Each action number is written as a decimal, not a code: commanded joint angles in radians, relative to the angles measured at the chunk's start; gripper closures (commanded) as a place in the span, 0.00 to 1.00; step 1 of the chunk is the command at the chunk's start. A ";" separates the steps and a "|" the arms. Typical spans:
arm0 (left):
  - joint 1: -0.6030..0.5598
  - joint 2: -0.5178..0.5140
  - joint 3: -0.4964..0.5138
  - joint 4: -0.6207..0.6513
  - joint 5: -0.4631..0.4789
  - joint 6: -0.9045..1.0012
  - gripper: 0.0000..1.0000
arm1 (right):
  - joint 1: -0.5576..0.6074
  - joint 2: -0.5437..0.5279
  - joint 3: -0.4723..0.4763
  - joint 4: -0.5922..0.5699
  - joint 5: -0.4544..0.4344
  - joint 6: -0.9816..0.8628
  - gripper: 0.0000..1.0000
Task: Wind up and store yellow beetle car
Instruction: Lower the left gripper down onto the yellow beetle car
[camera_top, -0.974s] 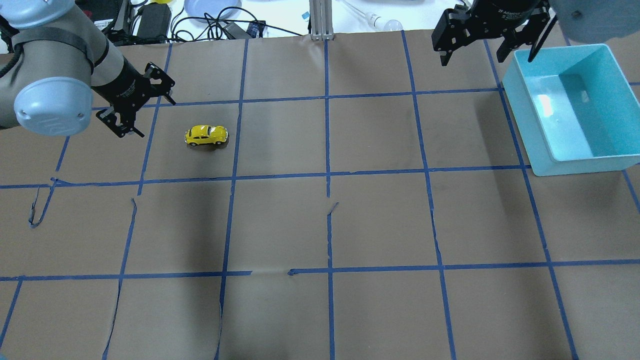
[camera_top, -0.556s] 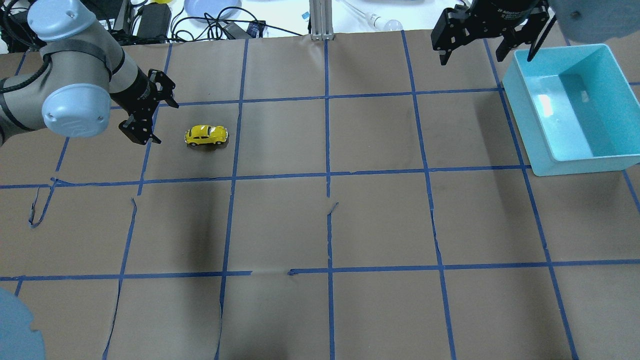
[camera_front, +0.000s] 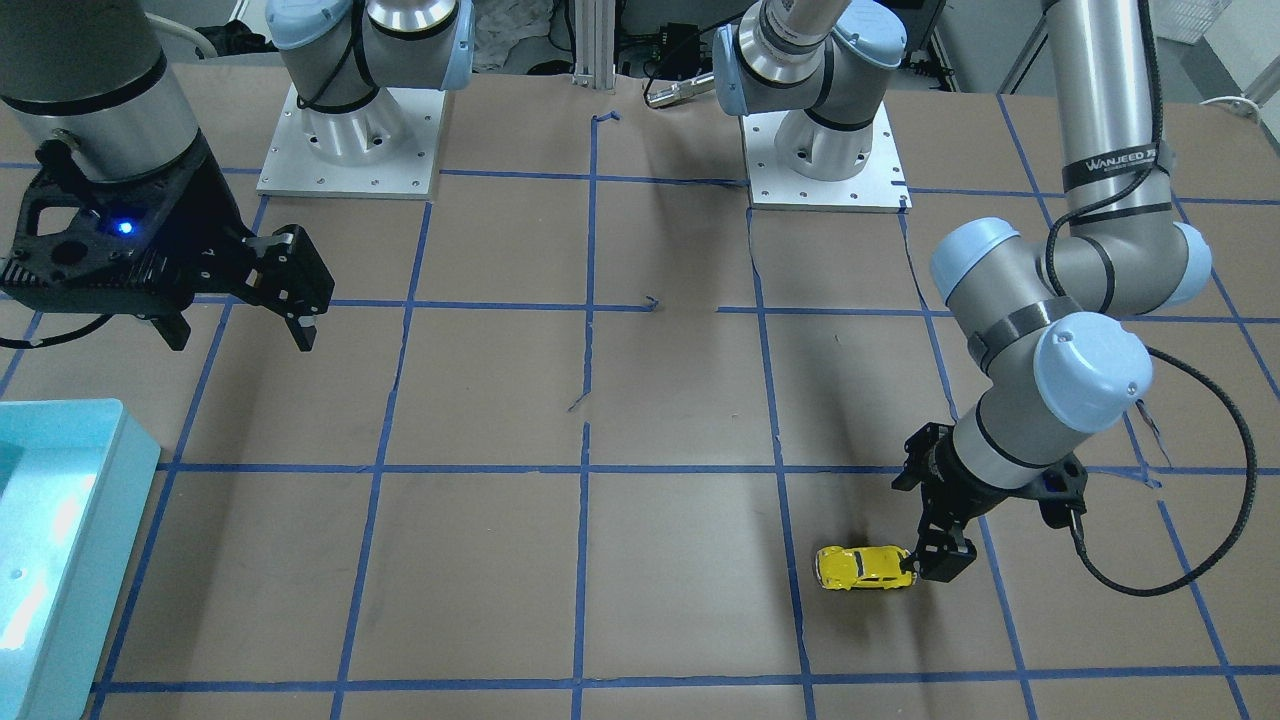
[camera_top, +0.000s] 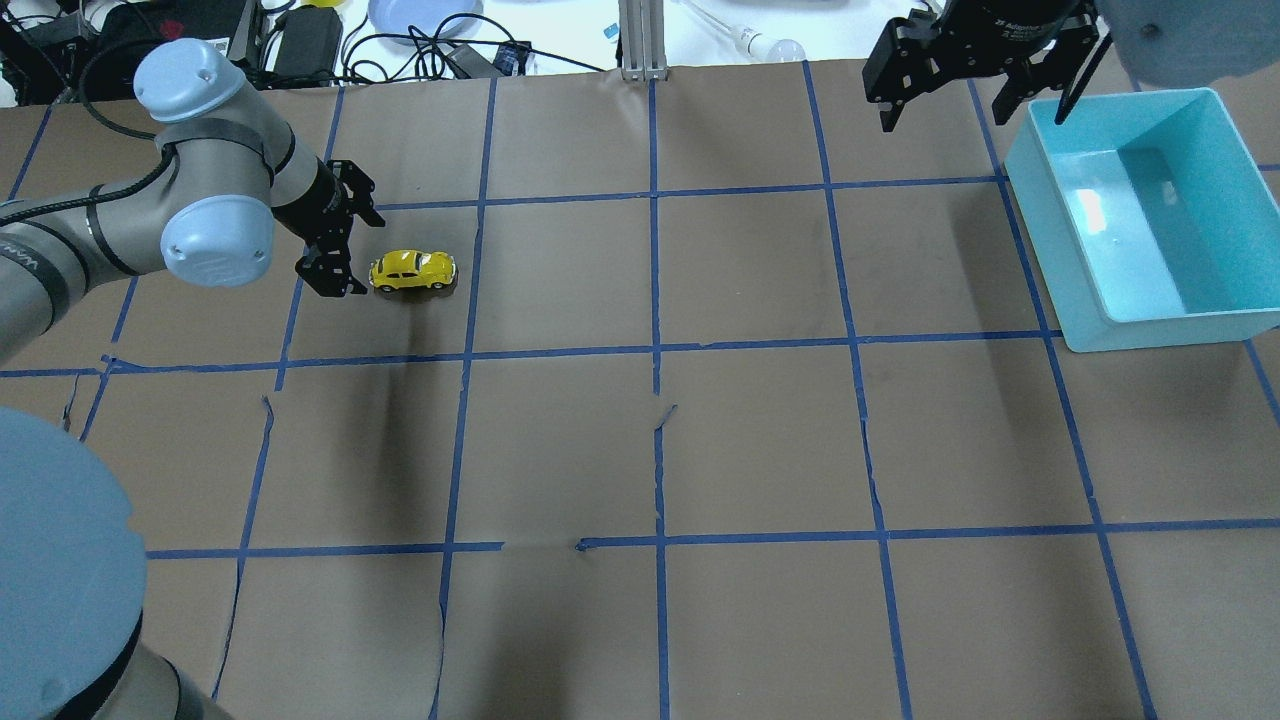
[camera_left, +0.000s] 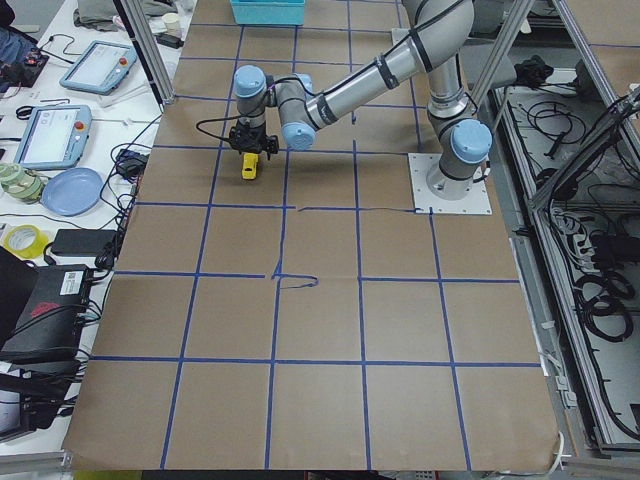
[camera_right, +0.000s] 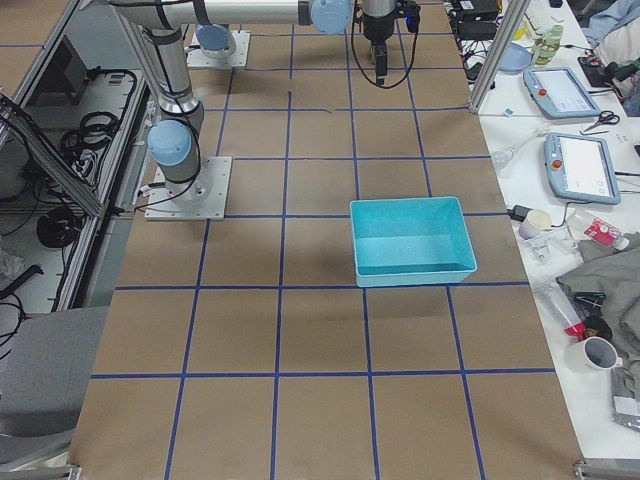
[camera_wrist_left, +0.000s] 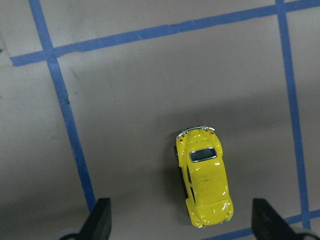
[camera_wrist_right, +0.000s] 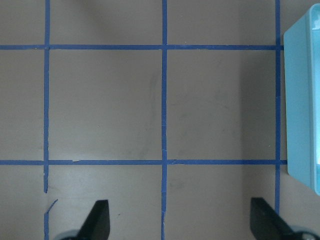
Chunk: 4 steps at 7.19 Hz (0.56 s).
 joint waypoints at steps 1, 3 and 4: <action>-0.001 -0.069 0.006 0.068 -0.022 -0.025 0.00 | 0.000 -0.001 0.000 0.001 -0.001 0.000 0.00; -0.005 -0.092 0.006 0.072 -0.021 -0.025 0.00 | 0.000 0.001 0.000 0.004 -0.005 0.000 0.00; -0.007 -0.095 0.006 0.072 -0.019 -0.026 0.00 | 0.000 0.001 0.000 0.004 -0.008 0.000 0.00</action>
